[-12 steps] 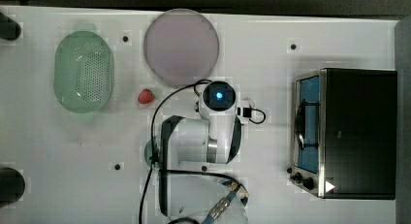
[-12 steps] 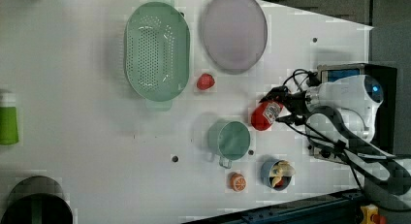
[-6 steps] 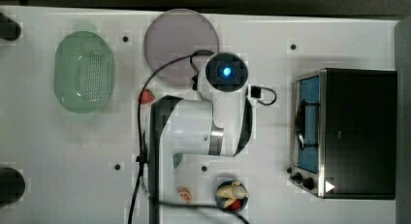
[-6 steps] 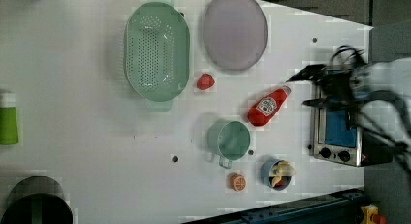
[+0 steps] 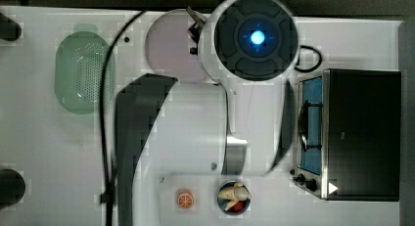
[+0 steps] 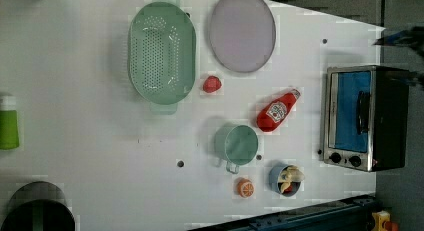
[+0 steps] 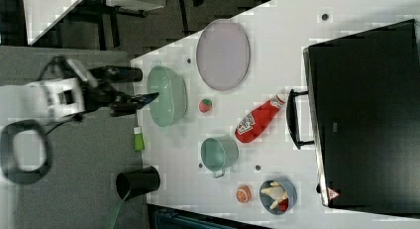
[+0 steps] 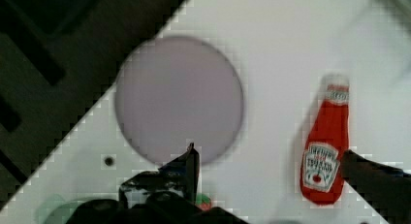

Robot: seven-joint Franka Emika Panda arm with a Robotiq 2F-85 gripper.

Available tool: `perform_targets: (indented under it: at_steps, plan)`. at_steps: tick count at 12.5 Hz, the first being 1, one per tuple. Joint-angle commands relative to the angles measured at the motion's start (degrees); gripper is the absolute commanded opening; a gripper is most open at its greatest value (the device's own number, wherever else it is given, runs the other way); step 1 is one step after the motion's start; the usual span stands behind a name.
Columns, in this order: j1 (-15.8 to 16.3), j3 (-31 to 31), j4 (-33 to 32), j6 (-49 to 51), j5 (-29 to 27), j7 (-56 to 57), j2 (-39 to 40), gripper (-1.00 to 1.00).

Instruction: Pick Ketchup from oven and place it on table.

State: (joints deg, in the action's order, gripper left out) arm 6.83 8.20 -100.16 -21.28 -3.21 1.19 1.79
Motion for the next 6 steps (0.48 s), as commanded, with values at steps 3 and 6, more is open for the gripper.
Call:
perform_targets:
  at_steps: [3,6]
  plan:
    - [0.0,0.7,7.2,15.1,-0.6,-0.3,1.4,1.00]
    - [-0.1,1.5,10.6,22.2,-0.6,-0.3,1.4,1.00]
